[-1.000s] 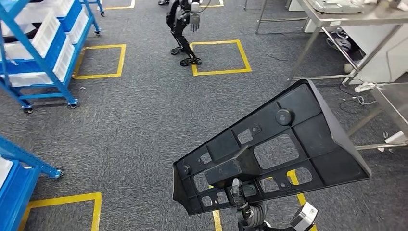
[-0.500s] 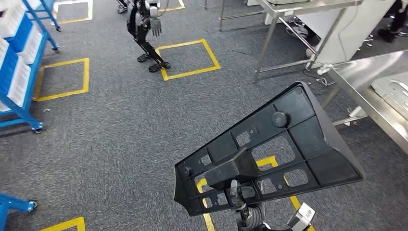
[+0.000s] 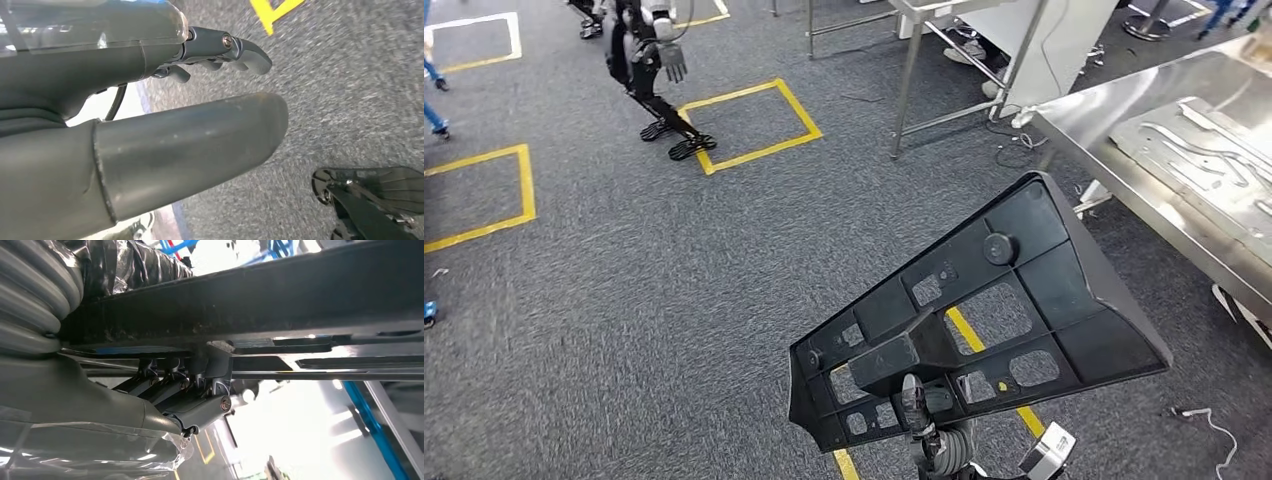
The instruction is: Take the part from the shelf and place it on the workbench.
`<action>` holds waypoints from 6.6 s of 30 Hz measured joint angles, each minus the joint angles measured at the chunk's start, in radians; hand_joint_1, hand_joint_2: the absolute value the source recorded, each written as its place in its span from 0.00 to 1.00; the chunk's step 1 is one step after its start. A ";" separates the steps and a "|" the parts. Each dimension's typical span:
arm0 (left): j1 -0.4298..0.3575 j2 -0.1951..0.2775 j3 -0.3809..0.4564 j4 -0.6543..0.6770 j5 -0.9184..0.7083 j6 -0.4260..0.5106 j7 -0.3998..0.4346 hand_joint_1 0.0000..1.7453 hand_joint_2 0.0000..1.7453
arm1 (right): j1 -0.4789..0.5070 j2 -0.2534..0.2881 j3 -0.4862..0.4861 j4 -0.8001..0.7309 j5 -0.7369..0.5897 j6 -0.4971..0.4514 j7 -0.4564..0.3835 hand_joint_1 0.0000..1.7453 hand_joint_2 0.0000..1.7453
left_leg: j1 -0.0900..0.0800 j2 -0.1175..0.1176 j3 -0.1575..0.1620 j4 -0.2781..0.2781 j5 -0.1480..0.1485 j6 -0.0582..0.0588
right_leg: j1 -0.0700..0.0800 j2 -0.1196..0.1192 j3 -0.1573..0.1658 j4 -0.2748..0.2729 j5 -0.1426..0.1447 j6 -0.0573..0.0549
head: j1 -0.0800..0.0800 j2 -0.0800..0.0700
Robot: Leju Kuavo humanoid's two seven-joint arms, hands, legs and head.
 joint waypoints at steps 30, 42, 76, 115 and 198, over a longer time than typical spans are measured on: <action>0.001 -0.001 0.011 0.000 -0.031 0.000 -0.003 0.00 0.00 | 0.010 0.008 -0.006 -0.004 0.035 -0.046 0.002 1.00 1.00 | 0.008 -0.004 0.011 -0.005 -0.007 -0.002 | -0.017 0.003 -0.014 0.013 0.010 0.020 | 0.000 0.000; 0.002 0.000 0.014 0.000 -0.036 -0.002 -0.003 0.00 0.00 | 0.014 0.008 -0.005 -0.009 0.038 -0.062 0.003 1.00 1.00 | 0.011 -0.102 -0.096 0.194 -0.055 -0.031 | -0.020 0.146 0.004 -0.009 0.010 -0.021 | -0.001 0.000; -0.002 -0.001 0.029 -0.001 -0.044 -0.018 -0.003 0.00 0.00 | -0.003 0.006 0.015 -0.006 0.097 -0.134 0.034 1.00 1.00 | 0.012 -0.108 -0.068 0.111 -0.013 -0.018 | -0.014 0.146 0.007 -0.010 0.010 -0.022 | 0.004 0.000; 0.007 0.006 0.056 -0.001 -0.076 -0.028 0.021 0.00 0.00 | -0.050 -0.038 0.093 0.030 0.247 -0.370 0.105 1.00 1.00 | 0.012 -0.099 -0.026 -0.014 0.031 0.022 | -0.028 0.088 0.073 0.128 -0.084 0.035 | 0.004 0.000; -0.027 0.033 0.082 0.006 -0.147 -0.066 0.051 0.00 0.00 | -0.228 -0.402 -0.132 0.119 1.563 -0.485 0.765 0.00 1.00 | 0.004 -0.108 -0.079 0.141 -0.028 -0.012 | -0.014 0.084 -0.025 -0.010 0.054 -0.026 | 0.002 0.000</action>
